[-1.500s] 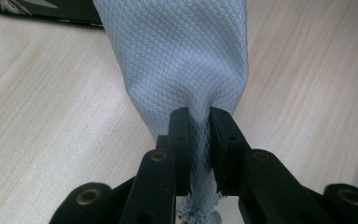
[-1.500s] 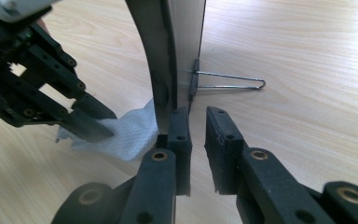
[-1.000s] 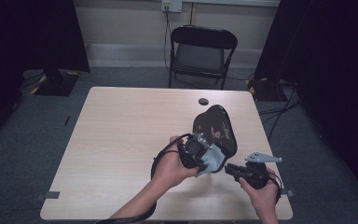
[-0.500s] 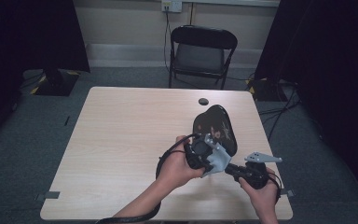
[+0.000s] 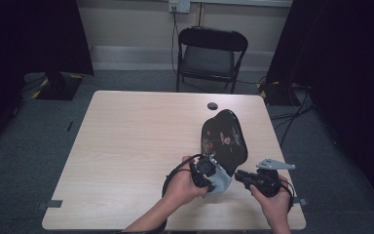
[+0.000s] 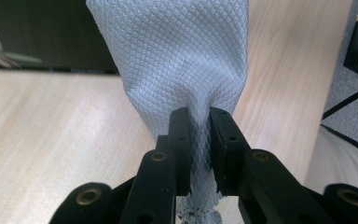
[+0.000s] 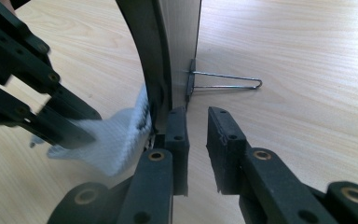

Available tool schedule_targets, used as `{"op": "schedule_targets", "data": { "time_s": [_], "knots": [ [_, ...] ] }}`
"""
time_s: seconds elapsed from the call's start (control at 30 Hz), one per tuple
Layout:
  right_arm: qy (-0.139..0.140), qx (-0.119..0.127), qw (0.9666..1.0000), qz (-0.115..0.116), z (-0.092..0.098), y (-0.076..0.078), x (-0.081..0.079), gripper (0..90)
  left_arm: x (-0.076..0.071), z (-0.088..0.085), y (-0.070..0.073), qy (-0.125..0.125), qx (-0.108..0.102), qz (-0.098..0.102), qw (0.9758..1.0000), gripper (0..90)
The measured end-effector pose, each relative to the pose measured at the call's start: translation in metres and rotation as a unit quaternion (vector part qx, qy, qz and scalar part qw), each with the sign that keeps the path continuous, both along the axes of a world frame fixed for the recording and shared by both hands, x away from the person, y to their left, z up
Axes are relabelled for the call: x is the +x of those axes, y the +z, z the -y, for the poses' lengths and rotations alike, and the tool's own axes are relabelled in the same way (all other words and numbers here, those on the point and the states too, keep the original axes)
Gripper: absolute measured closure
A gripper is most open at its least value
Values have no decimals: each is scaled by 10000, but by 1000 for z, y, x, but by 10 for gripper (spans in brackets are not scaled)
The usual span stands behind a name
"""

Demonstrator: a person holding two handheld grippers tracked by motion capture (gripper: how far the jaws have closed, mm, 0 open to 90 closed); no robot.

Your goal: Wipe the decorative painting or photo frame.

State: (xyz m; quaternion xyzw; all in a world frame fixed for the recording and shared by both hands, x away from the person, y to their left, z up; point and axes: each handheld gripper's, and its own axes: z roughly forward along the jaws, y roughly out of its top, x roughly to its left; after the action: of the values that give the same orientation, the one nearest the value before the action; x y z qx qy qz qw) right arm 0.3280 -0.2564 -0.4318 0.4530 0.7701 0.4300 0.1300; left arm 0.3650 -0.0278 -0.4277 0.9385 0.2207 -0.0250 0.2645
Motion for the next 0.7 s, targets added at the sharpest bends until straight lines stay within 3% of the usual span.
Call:
{"op": "schedule_targets", "data": {
  "time_s": [0.4,0.7],
  "knots": [
    [-16,-27,10000,22,1,0,0,763,1,-2,-25,63,127,-242,9996,802],
    [-52,-128,9999,81,4,-1,0,694,-9,0,-14,-122,27,-199,9997,803]
  ]
}}
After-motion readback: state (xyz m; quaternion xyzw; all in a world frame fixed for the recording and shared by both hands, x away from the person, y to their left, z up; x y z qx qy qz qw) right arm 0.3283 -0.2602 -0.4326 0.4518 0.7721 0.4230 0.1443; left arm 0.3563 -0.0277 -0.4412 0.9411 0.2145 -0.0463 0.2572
